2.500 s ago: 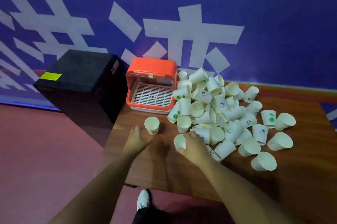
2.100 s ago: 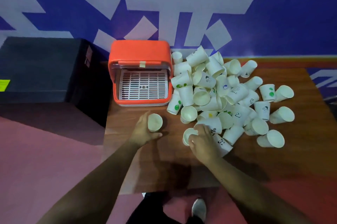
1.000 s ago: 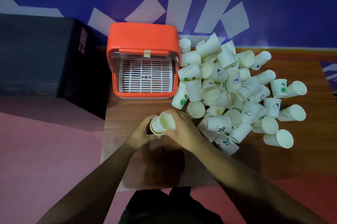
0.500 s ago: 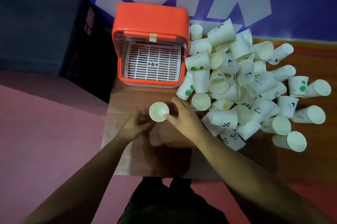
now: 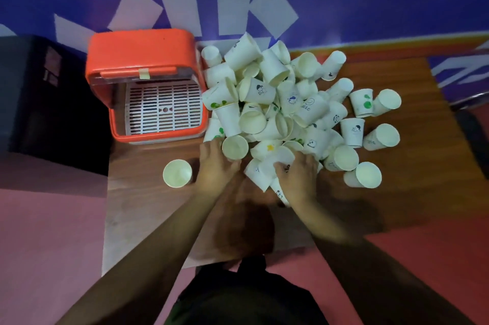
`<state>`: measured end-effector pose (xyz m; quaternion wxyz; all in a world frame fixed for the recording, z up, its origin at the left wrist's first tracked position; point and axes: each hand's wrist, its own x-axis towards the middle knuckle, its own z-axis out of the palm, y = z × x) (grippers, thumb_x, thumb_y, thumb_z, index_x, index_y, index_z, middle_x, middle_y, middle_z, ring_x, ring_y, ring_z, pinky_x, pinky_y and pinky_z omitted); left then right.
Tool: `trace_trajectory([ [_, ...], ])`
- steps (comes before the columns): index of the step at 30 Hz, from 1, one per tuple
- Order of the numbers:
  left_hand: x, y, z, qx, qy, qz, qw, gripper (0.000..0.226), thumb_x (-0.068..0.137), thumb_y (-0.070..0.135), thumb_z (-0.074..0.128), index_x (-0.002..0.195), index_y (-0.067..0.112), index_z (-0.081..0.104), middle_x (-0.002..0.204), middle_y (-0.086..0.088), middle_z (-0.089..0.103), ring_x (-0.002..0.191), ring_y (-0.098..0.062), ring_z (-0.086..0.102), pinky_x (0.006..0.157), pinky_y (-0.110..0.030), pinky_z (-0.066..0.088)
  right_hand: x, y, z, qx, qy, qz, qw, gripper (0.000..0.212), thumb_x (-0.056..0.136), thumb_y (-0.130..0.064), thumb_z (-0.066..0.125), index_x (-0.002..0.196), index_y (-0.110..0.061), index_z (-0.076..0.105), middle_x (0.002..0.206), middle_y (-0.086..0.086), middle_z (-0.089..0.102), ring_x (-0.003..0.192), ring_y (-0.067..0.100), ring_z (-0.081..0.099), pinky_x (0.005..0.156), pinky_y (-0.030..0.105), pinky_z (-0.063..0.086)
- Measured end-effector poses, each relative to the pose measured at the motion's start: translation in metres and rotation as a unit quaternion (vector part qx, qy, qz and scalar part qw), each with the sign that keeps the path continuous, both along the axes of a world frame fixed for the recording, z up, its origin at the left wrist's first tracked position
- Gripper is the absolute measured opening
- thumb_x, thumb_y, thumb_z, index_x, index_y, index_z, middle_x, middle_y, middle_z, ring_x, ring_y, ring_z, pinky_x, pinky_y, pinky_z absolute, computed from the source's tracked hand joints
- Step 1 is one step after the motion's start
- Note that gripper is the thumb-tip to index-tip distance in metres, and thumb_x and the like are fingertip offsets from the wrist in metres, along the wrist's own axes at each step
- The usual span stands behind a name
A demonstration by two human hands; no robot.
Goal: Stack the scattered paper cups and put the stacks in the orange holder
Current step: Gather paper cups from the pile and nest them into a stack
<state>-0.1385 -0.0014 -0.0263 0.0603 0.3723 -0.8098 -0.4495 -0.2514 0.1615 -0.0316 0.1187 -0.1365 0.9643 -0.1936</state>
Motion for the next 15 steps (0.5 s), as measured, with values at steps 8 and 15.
trace_trajectory([
  [8,-0.023,-0.014,-0.036,-0.082,-0.090,-0.060,0.991,0.041,0.085,0.024,0.079,0.117,0.002,0.065,0.152,-0.011,0.042,0.131,-0.031,0.051,0.100,-0.039,0.048,-0.013,0.006,-0.017,-0.051,-0.055,-0.037,0.996,0.050,0.085,-0.030,0.070,0.122,-0.001,0.055,0.123,0.016,0.055,0.119,0.032,0.047,0.101,0.036,0.034],
  [15,-0.017,-0.021,-0.039,-0.099,-0.104,-0.136,0.980,0.021,0.089,0.011,0.073,0.105,-0.003,0.073,0.154,-0.015,0.041,0.133,-0.033,0.050,0.107,-0.025,0.036,-0.028,0.011,-0.021,-0.103,-0.095,0.005,0.990,0.006,0.089,-0.014,0.068,0.088,-0.009,0.072,0.089,0.005,0.058,0.087,0.015,0.052,0.078,0.018,0.037],
])
